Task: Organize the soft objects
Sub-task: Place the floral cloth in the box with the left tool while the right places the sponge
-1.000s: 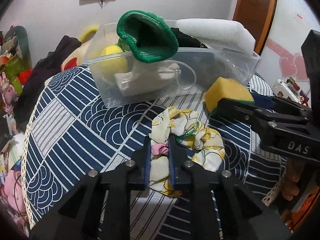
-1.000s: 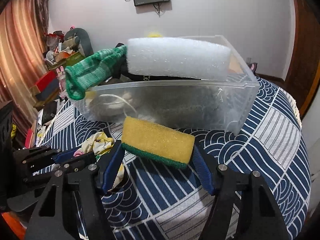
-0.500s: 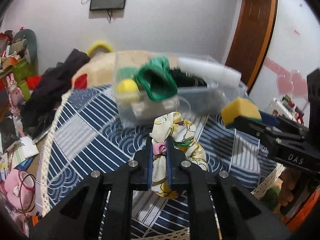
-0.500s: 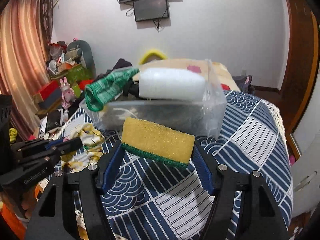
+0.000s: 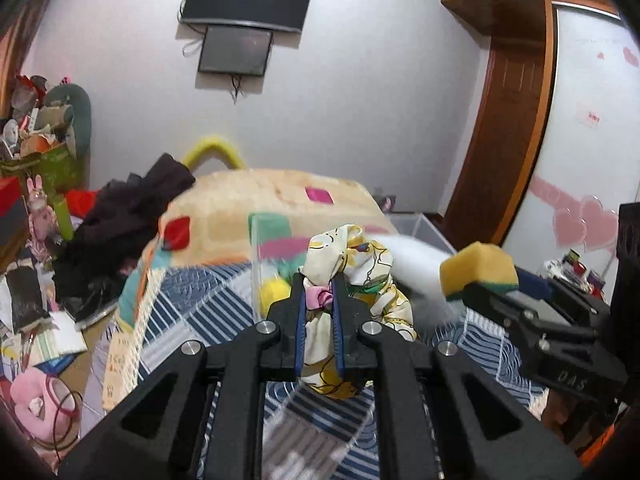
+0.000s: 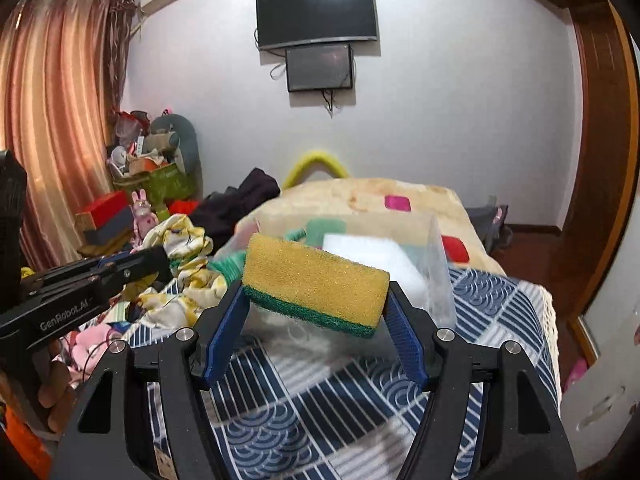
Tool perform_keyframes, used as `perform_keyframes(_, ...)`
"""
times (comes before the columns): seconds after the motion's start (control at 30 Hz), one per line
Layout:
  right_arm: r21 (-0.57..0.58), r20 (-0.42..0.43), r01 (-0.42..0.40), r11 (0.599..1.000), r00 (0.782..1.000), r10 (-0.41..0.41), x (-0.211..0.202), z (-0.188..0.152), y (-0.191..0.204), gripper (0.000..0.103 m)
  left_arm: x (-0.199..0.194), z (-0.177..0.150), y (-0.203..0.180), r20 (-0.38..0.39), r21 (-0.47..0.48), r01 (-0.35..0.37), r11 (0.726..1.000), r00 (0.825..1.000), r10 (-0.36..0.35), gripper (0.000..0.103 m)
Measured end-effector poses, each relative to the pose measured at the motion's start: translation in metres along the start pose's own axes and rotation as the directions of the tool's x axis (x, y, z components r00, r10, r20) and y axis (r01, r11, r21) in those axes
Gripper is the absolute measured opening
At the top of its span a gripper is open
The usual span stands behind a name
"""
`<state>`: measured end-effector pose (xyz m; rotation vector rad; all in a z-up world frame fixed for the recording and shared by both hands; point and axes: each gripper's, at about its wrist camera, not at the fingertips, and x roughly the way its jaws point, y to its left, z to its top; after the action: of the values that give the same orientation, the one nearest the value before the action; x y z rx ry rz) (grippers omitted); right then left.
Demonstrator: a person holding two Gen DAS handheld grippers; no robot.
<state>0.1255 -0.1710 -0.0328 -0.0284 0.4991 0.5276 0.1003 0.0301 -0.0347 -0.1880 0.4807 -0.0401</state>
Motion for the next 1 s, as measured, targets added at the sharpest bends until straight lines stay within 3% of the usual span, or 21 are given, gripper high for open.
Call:
perform_keyframes(0.2,-0.004,0.003,-0.041,0.999,0.999,0.041,0.022,0.013,0.012,0.065,0.03,0.01,0.014,-0.02,-0.037,-0.037,0.999,0.999,0.036,0.01)
perform_keyframes(0.37,0.005,-0.04,-0.091,0.996,0.995,0.091,0.048,0.015,0.022,0.065,0.065,0.003,0.025,-0.099,-0.075,-0.024,0.997,0.995,0.017,0.01)
perform_keyframes(0.7,0.042,-0.142,-0.087,0.995,0.986,0.092,0.086,0.002,0.015,0.065,0.102,-0.014,0.033,-0.183,-0.095,0.002,0.995,0.983,-0.02,0.011)
perform_keyframes(0.83,0.028,-0.158,-0.077,0.997,0.984,0.081,0.088,-0.002,0.017,0.066,0.101,-0.015,0.034,-0.183,-0.089,-0.001,0.996,0.983,-0.015,0.015)
perform_keyframes(0.9,0.008,-0.158,-0.064,0.998,0.985,0.064,0.086,-0.002,0.02,0.069,0.099,-0.014,0.034,-0.177,-0.082,-0.018,0.996,0.984,0.003,0.025)
perform_keyframes(1.0,-0.009,-0.157,-0.053,0.999,0.986,0.051,0.081,0.0,0.022,0.075,0.091,-0.014,0.034,-0.161,-0.078,-0.022,0.997,0.987,0.009,0.028)
